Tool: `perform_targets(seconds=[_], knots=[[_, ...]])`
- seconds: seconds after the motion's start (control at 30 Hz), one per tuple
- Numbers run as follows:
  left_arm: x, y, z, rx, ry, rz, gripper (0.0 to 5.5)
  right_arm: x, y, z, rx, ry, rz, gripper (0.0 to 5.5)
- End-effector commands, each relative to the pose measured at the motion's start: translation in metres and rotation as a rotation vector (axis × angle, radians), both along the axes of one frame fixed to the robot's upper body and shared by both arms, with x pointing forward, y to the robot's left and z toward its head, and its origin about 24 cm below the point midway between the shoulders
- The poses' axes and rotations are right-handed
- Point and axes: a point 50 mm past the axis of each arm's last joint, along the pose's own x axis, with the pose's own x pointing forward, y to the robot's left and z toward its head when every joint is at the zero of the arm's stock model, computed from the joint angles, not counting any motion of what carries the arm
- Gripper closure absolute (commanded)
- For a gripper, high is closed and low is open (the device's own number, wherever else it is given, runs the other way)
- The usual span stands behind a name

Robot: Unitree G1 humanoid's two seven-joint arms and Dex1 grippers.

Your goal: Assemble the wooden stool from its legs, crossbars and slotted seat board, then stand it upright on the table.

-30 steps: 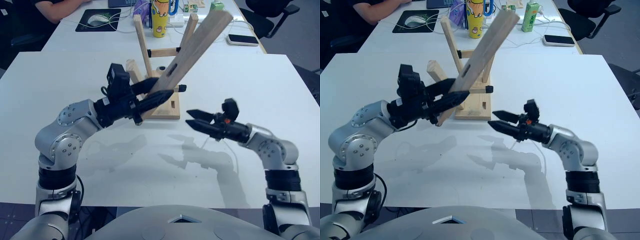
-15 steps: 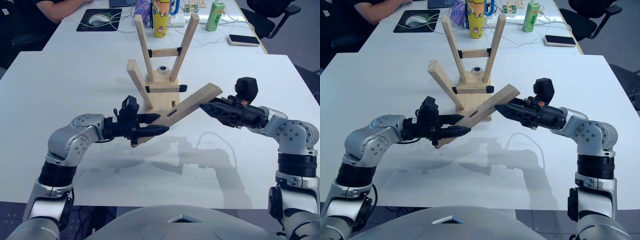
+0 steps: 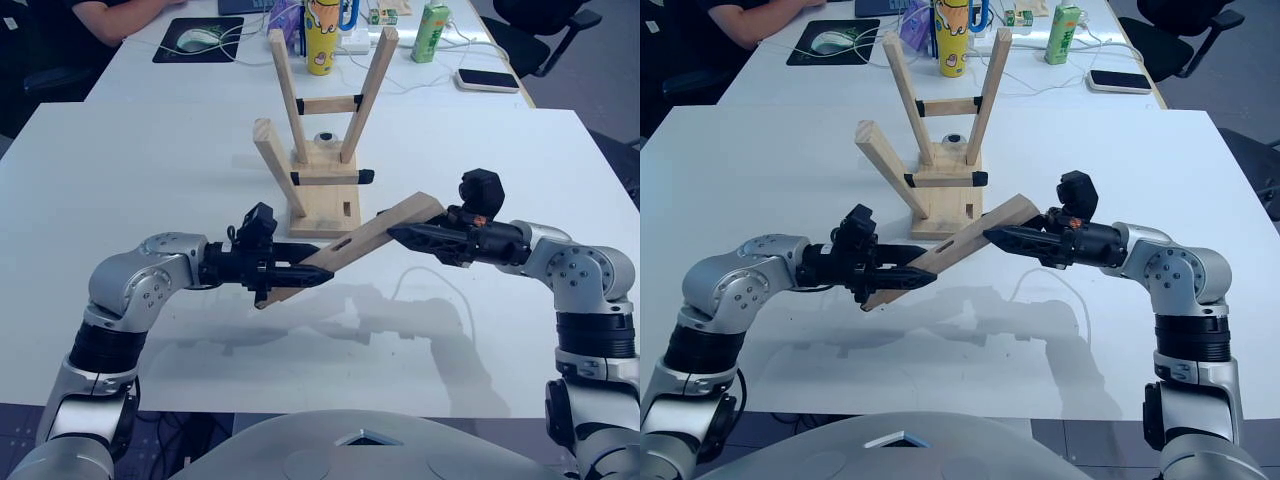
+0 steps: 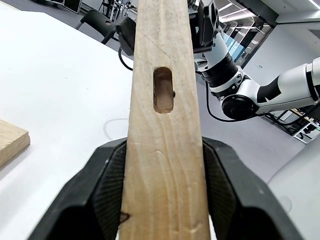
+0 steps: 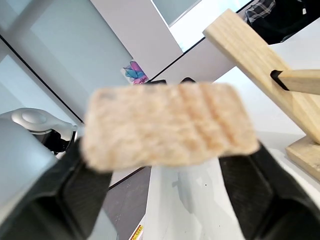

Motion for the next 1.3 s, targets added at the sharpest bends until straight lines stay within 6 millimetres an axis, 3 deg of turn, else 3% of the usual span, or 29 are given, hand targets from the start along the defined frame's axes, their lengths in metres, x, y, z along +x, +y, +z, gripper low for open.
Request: perform_targets(seconds=[0.03, 0.17, 0.3, 0.33, 0.6, 0.7, 0.77, 0.9, 1.0, 1.1, 1.3], knots=[[-0.002, 0.001, 0.005, 0.014, -0.015, -0.029, 3.47, -0.002, -0.003, 0.001, -0.024, -0.013, 0.005, 2.87], [-0.005, 0.001, 0.002, 0.019, -0.002, -0.035, 3.47, -0.002, -0.002, 0.002, -0.014, -0.014, 0.003, 3.39], [-0.005, 0.0, 0.001, 0.035, -0.012, -0.045, 3.47, -0.003, -0.002, 0.001, -0.009, -0.01, 0.005, 3.39], [-0.004, 0.0, 0.0, 0.044, -0.027, -0.031, 3.1, -0.003, -0.001, 0.0, -0.007, -0.008, 0.003, 3.39], [0.0, 0.001, -0.002, 0.049, -0.053, 0.042, 2.0, 0.0, -0.013, 0.0, -0.04, -0.012, -0.031, 3.39], [0.002, 0.001, -0.004, 0.072, -0.128, 0.078, 1.97, 0.001, -0.038, 0.007, -0.119, -0.033, -0.073, 3.39], [0.002, -0.002, -0.005, 0.081, -0.193, 0.116, 1.97, 0.004, -0.067, 0.017, -0.205, -0.055, -0.126, 3.39], [0.005, -0.017, -0.019, 0.212, -0.465, 0.21, 1.97, 0.011, -0.118, 0.046, -0.363, -0.119, -0.225, 3.39], [0.014, -0.036, -0.038, 0.391, -0.732, 0.282, 1.97, 0.018, -0.144, 0.064, -0.421, -0.168, -0.301, 3.39], [0.021, -0.051, -0.057, 0.491, -0.836, 0.293, 1.97, 0.025, -0.156, 0.071, -0.455, -0.189, -0.353, 3.39], [0.05, -0.067, -0.072, 0.543, -0.807, 0.423, 1.97, 0.035, -0.156, 0.066, -0.442, -0.178, -0.361, 3.39]])
